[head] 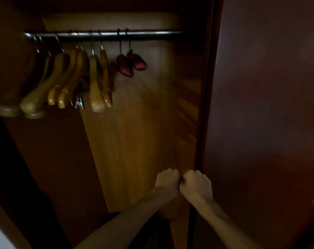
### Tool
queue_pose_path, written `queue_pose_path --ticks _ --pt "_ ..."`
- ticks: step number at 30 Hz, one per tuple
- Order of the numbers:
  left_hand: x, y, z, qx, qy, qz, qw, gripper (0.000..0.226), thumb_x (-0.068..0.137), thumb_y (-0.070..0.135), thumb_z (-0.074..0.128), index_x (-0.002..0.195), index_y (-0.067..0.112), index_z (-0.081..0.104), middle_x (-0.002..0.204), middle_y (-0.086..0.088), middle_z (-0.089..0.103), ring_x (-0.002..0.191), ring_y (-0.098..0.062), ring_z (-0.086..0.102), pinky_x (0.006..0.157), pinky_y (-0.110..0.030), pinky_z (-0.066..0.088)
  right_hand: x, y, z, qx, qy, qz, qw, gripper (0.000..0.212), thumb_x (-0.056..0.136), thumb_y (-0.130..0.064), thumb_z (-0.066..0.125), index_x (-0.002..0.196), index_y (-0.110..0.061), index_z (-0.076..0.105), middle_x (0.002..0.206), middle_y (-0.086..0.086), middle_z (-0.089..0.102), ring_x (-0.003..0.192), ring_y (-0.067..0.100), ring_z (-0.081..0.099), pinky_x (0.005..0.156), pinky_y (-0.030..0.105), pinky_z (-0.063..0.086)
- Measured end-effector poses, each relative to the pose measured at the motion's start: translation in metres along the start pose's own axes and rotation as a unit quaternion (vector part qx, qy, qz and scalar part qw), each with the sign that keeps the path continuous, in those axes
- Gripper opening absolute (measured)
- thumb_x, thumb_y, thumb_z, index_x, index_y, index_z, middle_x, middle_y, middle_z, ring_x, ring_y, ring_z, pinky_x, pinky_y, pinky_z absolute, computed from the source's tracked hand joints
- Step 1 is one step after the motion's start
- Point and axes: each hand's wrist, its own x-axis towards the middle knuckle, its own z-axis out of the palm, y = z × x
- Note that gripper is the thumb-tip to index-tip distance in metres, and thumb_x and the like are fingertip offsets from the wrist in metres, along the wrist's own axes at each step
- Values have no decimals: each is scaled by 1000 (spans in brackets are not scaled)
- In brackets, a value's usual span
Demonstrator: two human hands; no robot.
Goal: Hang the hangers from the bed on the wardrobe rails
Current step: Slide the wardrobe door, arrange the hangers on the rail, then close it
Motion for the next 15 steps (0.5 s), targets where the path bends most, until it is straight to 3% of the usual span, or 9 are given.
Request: queue_pose_path --ticks 4,8,10,12,14,15 --pt "-6 -41 -65 -43 87 -41 994 11 97 19 54 92 18 64 95 -1 66 88 -20 64 74 -33 56 17 -54 -42 57 52 -82 994 26 99 -37 51 75 -30 60 76 -11 62 69 7 61 67 25 54" --pt "-17 -76 -139 -73 197 -87 974 11 95 29 59 100 26 68 95 4 69 87 -15 67 75 -33 60 26 -104 -95 112 125 -118 979 20 99 -40 56 105 -30 72 95 -13 72 82 5 68 70 16 50" --pt "-23 -88 -178 -108 264 -97 954 11 95 27 62 103 27 70 90 9 70 74 -3 64 69 -19 59 35 -121 -122 131 212 -137 959 19 96 -36 61 110 -28 72 103 -11 73 86 6 69 70 15 47" --pt "-24 -100 -222 -140 348 -108 921 11 98 25 61 106 27 68 86 14 65 60 7 54 55 -6 47 51 -141 -152 155 318 -156 922 21 93 -34 65 111 -24 72 108 -8 71 87 10 69 69 16 43" --pt "-7 -116 -259 -204 402 -123 884 19 100 32 58 114 23 67 84 13 66 59 4 58 52 -9 46 74 -160 -178 160 378 -163 897 31 91 -36 66 117 -19 68 116 -2 65 97 15 65 72 19 44" --pt "6 -123 -273 -251 402 -136 870 26 99 39 56 116 22 67 84 8 69 63 -3 65 57 -20 56 88 -170 -188 148 387 -160 896 40 89 -40 67 122 -17 64 122 1 61 106 17 60 76 22 47"
